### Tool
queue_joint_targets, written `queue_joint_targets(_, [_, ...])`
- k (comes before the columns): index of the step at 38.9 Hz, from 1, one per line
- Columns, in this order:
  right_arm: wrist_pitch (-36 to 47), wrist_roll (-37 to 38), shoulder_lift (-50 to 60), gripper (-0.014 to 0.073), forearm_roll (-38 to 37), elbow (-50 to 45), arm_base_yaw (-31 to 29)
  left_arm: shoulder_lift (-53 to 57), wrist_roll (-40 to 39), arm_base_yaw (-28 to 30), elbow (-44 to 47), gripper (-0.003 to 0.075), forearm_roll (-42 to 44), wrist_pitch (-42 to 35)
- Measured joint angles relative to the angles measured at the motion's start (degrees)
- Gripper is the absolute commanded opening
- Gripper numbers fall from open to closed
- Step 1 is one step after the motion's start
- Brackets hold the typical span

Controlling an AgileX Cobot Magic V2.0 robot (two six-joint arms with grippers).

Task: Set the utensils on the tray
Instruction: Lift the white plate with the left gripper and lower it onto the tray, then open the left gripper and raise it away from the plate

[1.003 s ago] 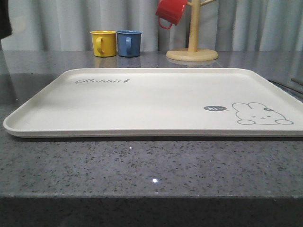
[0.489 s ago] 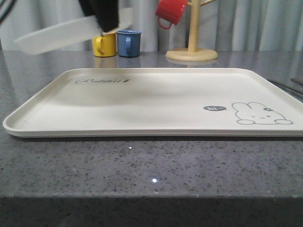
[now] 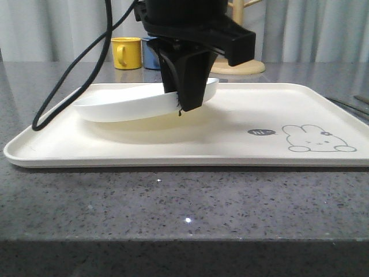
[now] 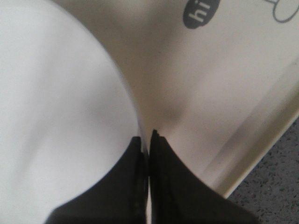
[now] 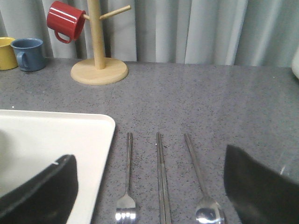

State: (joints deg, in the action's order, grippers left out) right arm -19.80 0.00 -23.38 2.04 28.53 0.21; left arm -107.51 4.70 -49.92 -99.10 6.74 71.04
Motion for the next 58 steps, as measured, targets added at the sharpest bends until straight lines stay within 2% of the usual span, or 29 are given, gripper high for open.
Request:
queue_joint_targets(14, [0.0,0.0,0.0,0.0654,0.0,0.0,0.0,0.0,0.0,1.3,1.0,-0.0006,-1.0,-0.3])
queue_joint_targets(19, [0.0,0.0,0.0,0.0654,0.0,0.0,0.0,0.0,-0.1,2.4,2.2,0.009,-1.6,-0.3])
queue_joint_targets(26, [0.0,0.0,0.0,0.0654,0.0,0.0,0.0,0.0,-0.2,2.6,2.6,0.0297,-3.0,-0.2])
queue_joint_targets(29, [0.0,0.0,0.0,0.0654,0.0,0.0,0.0,0.0,-0.2,2.6,2.6,0.0326,-3.4,-0.2])
queue_joint_targets(33, [0.0,0.0,0.0,0.0654,0.0,0.0,0.0,0.0,-0.4,2.6,1.4,0.0318,-3.4,-0.1])
queue_joint_targets(36, [0.0,0.0,0.0,0.0654,0.0,0.0,0.0,0.1,-0.4,2.6,-0.6,0.0281,-3.3,-0.1])
queue_joint_targets(38, [0.0,0.0,0.0,0.0654,0.0,0.0,0.0,0.7,-0.4,2.6,-1.7,0.0237,-3.2,-0.1])
queue_joint_targets(45, [0.0,0.0,0.0,0.0654,0.0,0.0,0.0,4.3,-0.3,4.0,-3.4,-0.0017,-1.8,-0.1])
queue_joint_targets(51, [0.0,0.0,0.0,0.0654,0.0,0.0,0.0,7.6,-0.3,9.5,-2.2,-0.0018,-1.3,0.0])
queue_joint_targets(58, [0.0,0.0,0.0,0.0654,0.0,0.0,0.0,13.8,-0.3,18.3,5.4,-0.0018,-3.5,-3.9])
